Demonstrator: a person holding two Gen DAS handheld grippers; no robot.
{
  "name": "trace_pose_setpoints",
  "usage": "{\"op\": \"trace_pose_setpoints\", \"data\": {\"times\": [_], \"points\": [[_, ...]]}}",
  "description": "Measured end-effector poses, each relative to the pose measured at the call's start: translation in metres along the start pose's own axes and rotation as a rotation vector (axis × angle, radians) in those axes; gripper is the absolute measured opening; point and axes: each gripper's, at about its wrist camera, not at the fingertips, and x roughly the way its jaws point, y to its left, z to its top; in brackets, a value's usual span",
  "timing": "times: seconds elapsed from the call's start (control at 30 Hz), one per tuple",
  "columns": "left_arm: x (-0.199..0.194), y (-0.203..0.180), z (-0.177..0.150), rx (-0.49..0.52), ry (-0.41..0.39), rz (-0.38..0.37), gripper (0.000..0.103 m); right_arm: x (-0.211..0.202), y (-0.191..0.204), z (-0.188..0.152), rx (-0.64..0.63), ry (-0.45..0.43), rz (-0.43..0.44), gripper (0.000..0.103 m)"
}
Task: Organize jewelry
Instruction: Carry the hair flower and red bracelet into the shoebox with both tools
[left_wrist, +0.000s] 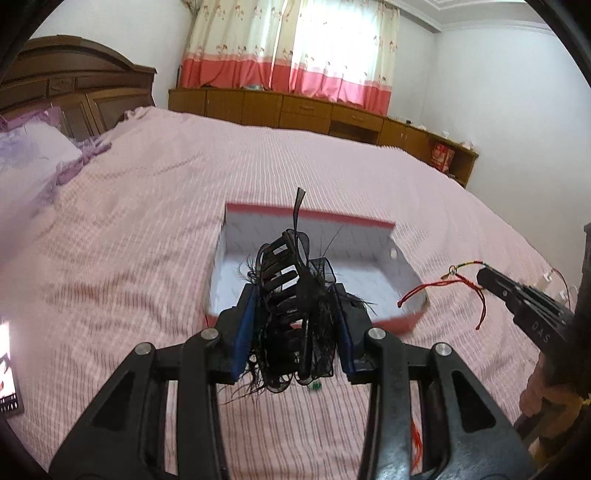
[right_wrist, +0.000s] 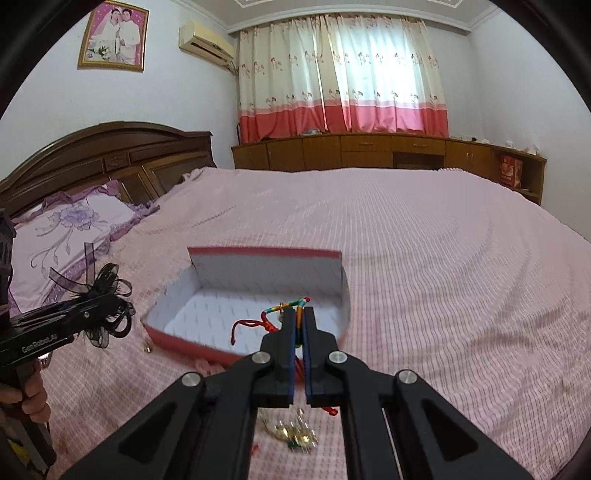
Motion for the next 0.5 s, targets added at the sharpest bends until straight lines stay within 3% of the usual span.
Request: {"op": "trace_pose_setpoints", "data": {"times": [0.27, 0.5], "points": [[0.023, 0.002, 0.026, 0.012, -0.055, 0.027, 0.031, 0.028, 0.005, 0.023, 0.013, -0.026, 0.004, 0.004], [0.055, 0.005, 0.039, 0.010, -0.043, 0.034, 0.031, 0.065, 0.005, 0.036, 0.014, -0.005, -0.013, 0.004]]}}
